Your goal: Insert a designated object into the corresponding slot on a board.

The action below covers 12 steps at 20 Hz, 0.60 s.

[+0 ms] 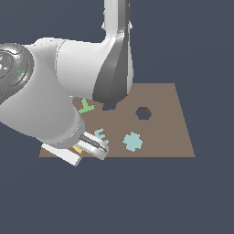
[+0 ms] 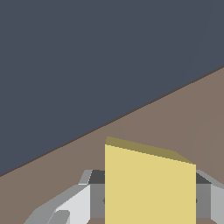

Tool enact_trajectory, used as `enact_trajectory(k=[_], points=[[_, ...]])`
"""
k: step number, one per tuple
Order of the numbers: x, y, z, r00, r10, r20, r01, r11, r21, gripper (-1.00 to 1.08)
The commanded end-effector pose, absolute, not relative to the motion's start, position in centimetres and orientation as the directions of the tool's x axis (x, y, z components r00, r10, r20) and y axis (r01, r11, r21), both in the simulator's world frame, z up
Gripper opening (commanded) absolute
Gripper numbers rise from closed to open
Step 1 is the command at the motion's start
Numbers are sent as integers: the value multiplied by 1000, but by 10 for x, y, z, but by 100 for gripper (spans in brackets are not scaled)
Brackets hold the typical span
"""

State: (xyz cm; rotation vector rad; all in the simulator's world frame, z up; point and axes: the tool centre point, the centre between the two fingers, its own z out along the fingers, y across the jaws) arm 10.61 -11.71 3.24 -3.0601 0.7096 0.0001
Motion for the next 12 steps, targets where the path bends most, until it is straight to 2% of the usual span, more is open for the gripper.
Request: enact_trajectory(k=[1, 7, 12], points=[[106, -106, 33, 941, -339, 1, -339, -941, 0, -100], [100, -78, 34, 998, -65, 1, -65, -998, 0, -100], [89, -56, 35, 986, 169, 1, 169, -986, 0, -100]])
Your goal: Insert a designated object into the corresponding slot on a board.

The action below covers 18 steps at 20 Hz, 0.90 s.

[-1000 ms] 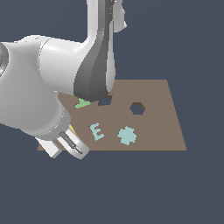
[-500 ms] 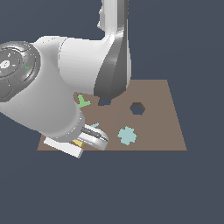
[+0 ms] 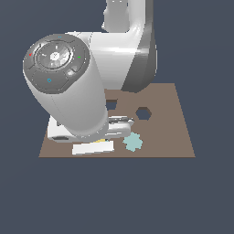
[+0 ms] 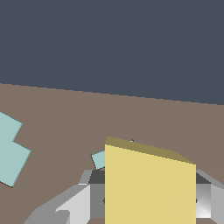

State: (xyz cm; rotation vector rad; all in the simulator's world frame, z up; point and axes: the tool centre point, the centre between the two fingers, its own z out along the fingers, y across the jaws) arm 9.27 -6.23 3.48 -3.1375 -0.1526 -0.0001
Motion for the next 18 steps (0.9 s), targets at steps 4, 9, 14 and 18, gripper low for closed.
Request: enact_trajectory(k=[4, 9, 14, 18], points=[[77, -41, 36, 937, 350, 1, 350, -937, 0, -100], [58, -26, 37, 831, 556, 0, 556, -831, 0, -100], [36, -16, 38, 684, 730, 0, 730, -684, 1, -100], [18, -12, 39, 544, 839, 0, 839, -544, 1, -100]])
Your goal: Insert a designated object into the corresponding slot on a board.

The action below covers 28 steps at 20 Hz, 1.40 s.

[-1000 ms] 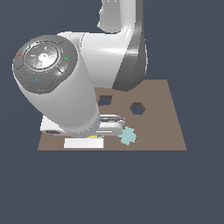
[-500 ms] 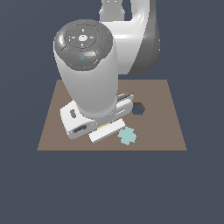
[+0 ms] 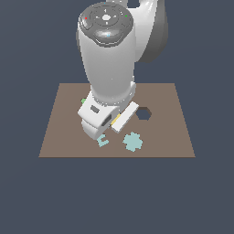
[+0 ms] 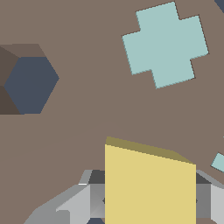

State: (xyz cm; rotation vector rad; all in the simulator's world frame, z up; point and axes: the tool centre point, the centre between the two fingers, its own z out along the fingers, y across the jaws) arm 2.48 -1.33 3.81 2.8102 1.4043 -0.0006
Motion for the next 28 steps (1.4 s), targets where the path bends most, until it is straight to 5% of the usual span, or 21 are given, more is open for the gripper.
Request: enact_trajectory(k=[1, 14, 28], points=[[13, -12, 39, 507, 862, 0, 862, -507, 1, -100], [-29, -19, 40, 119, 993, -2, 993, -119, 0, -100], [-43, -27, 40, -38, 999, -2, 999, 38, -1, -100]])
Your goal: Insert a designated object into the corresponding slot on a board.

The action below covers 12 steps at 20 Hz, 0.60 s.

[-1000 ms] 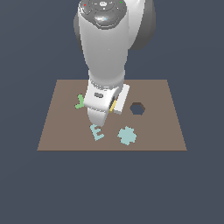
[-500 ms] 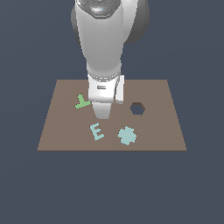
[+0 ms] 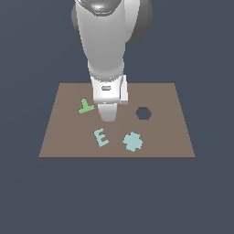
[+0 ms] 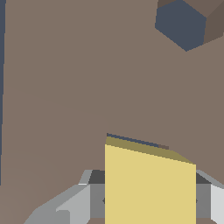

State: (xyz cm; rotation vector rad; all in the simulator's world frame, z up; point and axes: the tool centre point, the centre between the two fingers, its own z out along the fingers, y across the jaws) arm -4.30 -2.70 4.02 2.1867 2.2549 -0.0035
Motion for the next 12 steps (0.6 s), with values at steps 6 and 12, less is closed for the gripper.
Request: enact_trajectory(k=[6, 12], points=[[-43, -27, 37, -37, 999, -2, 999, 37, -1, -100], [-43, -28, 30, -39, 999, -1, 999, 39, 1, 100]])
